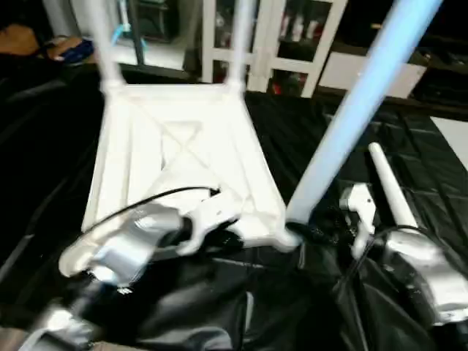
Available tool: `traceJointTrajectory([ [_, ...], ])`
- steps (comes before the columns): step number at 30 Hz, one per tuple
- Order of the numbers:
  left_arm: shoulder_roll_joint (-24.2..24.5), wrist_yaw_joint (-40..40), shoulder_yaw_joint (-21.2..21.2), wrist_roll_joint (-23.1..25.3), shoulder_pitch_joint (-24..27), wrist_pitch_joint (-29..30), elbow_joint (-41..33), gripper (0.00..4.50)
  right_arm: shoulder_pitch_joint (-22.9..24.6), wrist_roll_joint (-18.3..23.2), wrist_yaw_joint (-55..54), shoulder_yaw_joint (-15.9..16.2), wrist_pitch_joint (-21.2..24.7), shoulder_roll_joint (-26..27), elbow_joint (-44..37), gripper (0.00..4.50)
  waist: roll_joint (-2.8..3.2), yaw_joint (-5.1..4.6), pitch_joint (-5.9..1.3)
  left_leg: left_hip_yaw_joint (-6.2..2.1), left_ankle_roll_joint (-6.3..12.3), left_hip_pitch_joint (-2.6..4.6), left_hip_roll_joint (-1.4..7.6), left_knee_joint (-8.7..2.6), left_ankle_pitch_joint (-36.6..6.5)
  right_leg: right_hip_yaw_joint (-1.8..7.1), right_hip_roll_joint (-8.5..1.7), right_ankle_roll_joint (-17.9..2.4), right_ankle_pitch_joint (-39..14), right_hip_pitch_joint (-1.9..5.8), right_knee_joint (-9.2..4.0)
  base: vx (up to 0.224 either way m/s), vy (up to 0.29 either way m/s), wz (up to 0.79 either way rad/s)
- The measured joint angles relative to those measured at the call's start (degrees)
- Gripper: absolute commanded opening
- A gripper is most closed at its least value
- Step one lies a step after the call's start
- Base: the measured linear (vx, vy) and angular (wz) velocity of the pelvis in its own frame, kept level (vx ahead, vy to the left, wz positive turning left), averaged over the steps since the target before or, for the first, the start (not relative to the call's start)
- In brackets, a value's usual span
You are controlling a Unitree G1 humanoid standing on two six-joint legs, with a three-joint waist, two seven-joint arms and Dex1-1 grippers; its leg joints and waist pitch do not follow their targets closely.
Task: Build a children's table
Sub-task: Rotate leg to tighten
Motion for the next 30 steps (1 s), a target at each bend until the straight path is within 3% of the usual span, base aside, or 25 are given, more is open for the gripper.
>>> traceJointTrajectory([
  [4, -6.7, 8.24, 2.39, 0.3, -1.27, 5.02, 2.28, 0.0, -1.04, -4.43, -13.34, -1.39, 1.01, 5.86, -0.27, 1.95, 0.04, -0.24, -0.02, -0.1, -0.04, -0.01, 0.02, -0.03, 0.02, 0.0, 0.11, 0.0, 0.01, -0.07, 0.07, 0.0, 0.0, 0.0],
  [8, -15.07, 18.59, 5.47, 0.99, -3.54, 8.6, 6.2, 0.0, -4.38, -12.76, -35.52, -1.59, 2.81, 16.09, 0.02, 1.93, 0.18, -0.68, -0.1, -0.18, -0.13, -0.62, 0.01, -0.03, 0.09, 0.01, 0.17, -0.27, 0.29, -0.68, 0.08, 0.0, 0.0, 0.0],
  [13, -16.6, 22.28, 6.22, 1.49, -3.99, 9.27, 6.37, 0.0, -7.46, -16.4, -43.13, -0.16, 0.74, 20.31, 3.35, 1.93, 0.27, -0.61, -0.15, -0.28, 0.2, -0.77, 0.14, -0.16, 0.19, -0.05, 0.33, -0.26, 0.34, -0.83, 0.03, 0.0, 0.0, 0.0],
  [15, -16.42, 22.15, 6.26, 1.48, -4.06, 9.37, 6.15, 0.0, -7.29, -15.91, -41.79, -0.44, -0.49, 20.38, 3.73, 1.93, 0.28, -0.22, -0.15, -0.28, 0.24, -0.8, 0.18, -0.23, 0.19, -0.06, 0.36, -0.24, 0.32, -0.94, 0.01, 0.0, 0.0, 0.0],
  [17, -16.06, 21.68, 6.21, 1.41, -4.05, 9.49, 5.9, 0.0, -7.0, -14.81, -40.3, -0.89, -0.99, 20.29, 3.57, 2.63, 0.28, -0.13, -0.15, -0.27, 0.25, -0.81, 0.21, -0.26, 0.2, -0.06, 0.39, -0.24, 0.32, -0.98, 0.02, 0.0, 0.0, 0.0],
  [20, -14.92, 20.5, 6.19, 1.18, -3.84, 9.63, 5.15, 0.0, -5.39, -12.52, -36.58, -1.52, -0.43, 20.34, 1.73, 2.69, 0.31, -0.12, -0.1, -0.26, 0.24, -0.83, 0.26, -0.25, 0.22, -0.08, 0.42, -0.25, 0.33, -1.03, 0.06, 0.0, 0.0, 0.0],
  [22, -14.29, 19.86, 6.23, 1.14, -3.73, 9.59, 4.95, 0.0, -4.61, -11.84, -35.51, -1.84, 0.28, 20.45, 0.55, 2.98, 0.33, -0.16, -0.07, -0.26, 0.21, -0.81, 0.27, -0.22, 0.22, -0.07, 0.42, -0.27, 0.34, -1.03, 0.09, 0.0, 0.0, 0.0],
  [26, -8.78, 14.6, 3.32, 1.22, -2.61, 6.44, 2.25, 0.0, -2.26, -7.46, -30.12, -2.09, 3.53, 17.67, -4.91, 3.41, 0.42, -0.03, 0.01, -0.27, 0.12, -0.81, 0.27, -0.23, 0.19, -0.07, 0.42, -0.28, 0.35, -1.02, 0.09, 0.0, 0.0, 0.0],
  [28, -4.66, 10.1, 1.37, 1.24, -1.36, 3.09, 0.48, 0.0, -1.44, -4.9, -23.73, -1.24, 4.92, 12.94, -7.53, 3.5, 0.55, 0.18, 0.09, -0.27, 0.14, -0.84, 0.26, -0.21, 0.18, -0.06, 0.41, -0.28, 0.35, -0.99, 0.02, 0.0, 0.0, 0.0],
  [30, 1.07, 2.55, -0.27, 0.21, 1.37, -2.22, -2.89, 0.0, 1.58, -2.15, -11.28, 0.41, 5.18, 2.89, -10.47, 3.5, 0.59, 0.99, 0.11, -0.3, 0.28, -0.74, 0.25, -0.26, 0.14, -0.08, 0.4, -0.22, 0.24, -0.76, -0.12, 0.0, 0.0, 0.0],
])
